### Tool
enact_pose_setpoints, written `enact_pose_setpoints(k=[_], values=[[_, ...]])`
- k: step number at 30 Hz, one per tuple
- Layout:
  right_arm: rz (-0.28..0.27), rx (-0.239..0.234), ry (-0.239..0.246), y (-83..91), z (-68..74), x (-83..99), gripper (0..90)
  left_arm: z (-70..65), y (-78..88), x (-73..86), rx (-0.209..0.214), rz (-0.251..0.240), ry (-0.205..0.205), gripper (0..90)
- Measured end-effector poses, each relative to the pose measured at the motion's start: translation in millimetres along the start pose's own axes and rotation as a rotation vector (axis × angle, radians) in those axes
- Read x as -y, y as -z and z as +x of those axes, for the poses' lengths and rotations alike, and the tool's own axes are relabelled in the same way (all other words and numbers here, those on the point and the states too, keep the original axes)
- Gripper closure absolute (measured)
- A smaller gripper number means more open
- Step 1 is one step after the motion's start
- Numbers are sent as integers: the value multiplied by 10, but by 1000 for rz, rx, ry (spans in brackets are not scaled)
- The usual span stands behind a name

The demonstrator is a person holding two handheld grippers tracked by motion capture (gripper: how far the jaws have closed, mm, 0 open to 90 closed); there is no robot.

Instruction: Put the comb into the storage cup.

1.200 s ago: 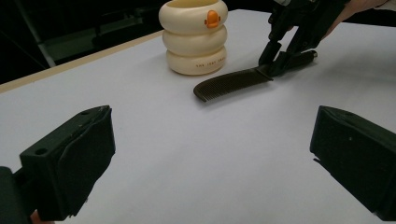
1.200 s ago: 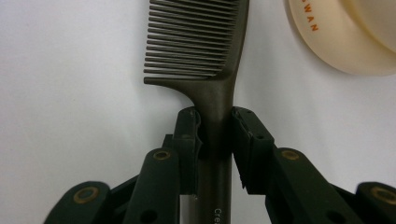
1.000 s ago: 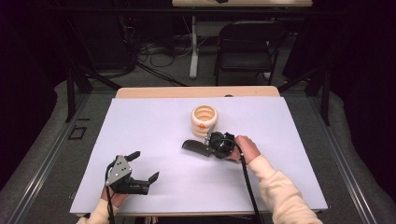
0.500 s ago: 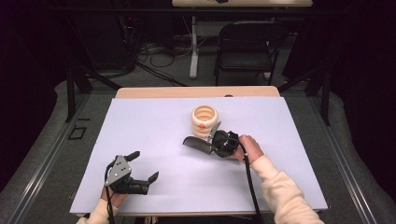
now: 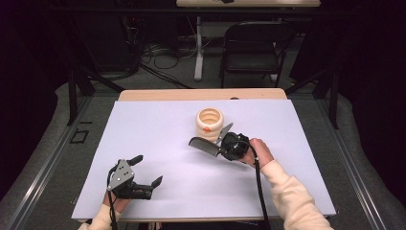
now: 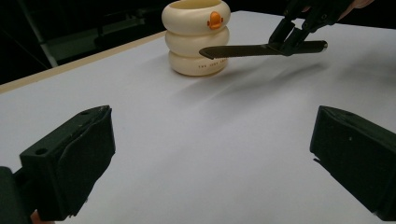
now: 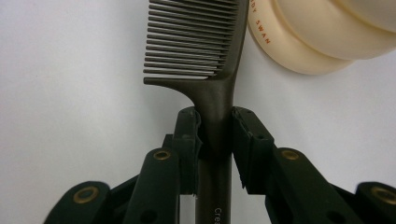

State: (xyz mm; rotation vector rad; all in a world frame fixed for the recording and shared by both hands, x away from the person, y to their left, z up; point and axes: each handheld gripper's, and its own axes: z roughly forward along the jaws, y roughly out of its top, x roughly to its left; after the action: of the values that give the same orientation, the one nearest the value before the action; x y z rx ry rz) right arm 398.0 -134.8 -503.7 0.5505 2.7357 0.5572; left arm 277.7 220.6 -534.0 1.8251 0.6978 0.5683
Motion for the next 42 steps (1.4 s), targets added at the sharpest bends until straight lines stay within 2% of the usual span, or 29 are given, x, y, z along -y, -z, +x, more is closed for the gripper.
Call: enact_pose_setpoints(k=[12, 27, 42], values=[[-54, -4, -25, 105, -3, 25, 720, -3, 1, 0, 0, 0, 0, 0], [-91, -9, -35, 191, -13, 45, 721, -2, 4, 0, -1, 0, 0, 0], [-164, -1, -69, 290, -44, 87, 721, -4, 6, 0, -2, 1, 0, 0]])
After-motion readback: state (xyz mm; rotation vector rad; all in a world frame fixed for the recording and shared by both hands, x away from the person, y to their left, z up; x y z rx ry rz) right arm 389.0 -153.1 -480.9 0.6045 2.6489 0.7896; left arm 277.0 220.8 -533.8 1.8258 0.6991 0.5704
